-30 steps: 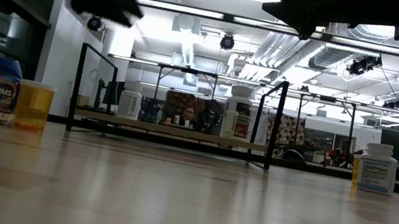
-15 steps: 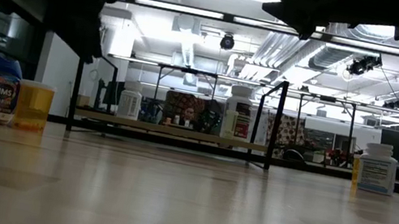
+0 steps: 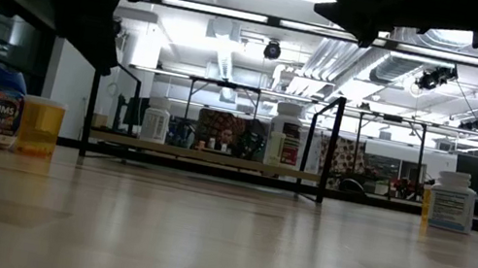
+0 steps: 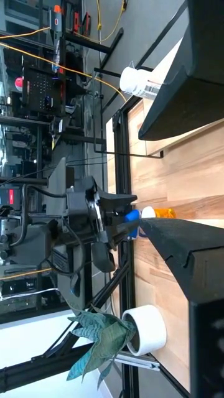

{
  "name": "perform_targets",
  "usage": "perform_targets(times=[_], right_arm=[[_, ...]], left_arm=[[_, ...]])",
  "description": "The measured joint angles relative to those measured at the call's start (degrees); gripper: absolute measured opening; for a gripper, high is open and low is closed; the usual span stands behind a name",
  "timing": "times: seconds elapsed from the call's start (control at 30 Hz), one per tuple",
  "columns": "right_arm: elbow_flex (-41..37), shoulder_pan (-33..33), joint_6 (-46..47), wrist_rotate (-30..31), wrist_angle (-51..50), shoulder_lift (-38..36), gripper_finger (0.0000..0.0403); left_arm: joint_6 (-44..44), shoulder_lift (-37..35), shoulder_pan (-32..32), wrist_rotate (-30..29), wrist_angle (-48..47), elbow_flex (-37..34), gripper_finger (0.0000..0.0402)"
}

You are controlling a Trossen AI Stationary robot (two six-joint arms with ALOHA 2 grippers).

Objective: Pick and place medicine bottles onto shelf by color
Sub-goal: Put the left orange pill bottle on the shelf

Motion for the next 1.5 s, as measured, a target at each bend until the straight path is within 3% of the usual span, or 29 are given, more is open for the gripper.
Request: perform_targets(times=[0.2,0.5,0.73,1.17,1.5], right_arm=[[0.0,0.0,-0.02,0.0,0.0,0.0,0.0206],[0.02,0.0,-0.02,0.0,-0.24,0.0,0.0206],[0.04,0.0,-0.02,0.0,-0.48,0.02,0.0206],[0.04,0.0,0.0,0.02,-0.48,0.02,0.0206],[0.04,-0.01,0.13,0.0,-0.48,0.02,0.0206]], left_arm=[[1.81,0.0,0.0,-2.04,0.0,-0.01,0.0244],[4.16,0.0,0.0,-4.78,0.03,0.0,0.0288],[2.75,0.04,-0.04,0.41,0.04,-0.01,0.0287],[1.52,0.22,0.0,-0.09,1.0,0.01,0.0289],[-6.16,0.22,1.99,-1.96,-2.98,0.01,0.0289]])
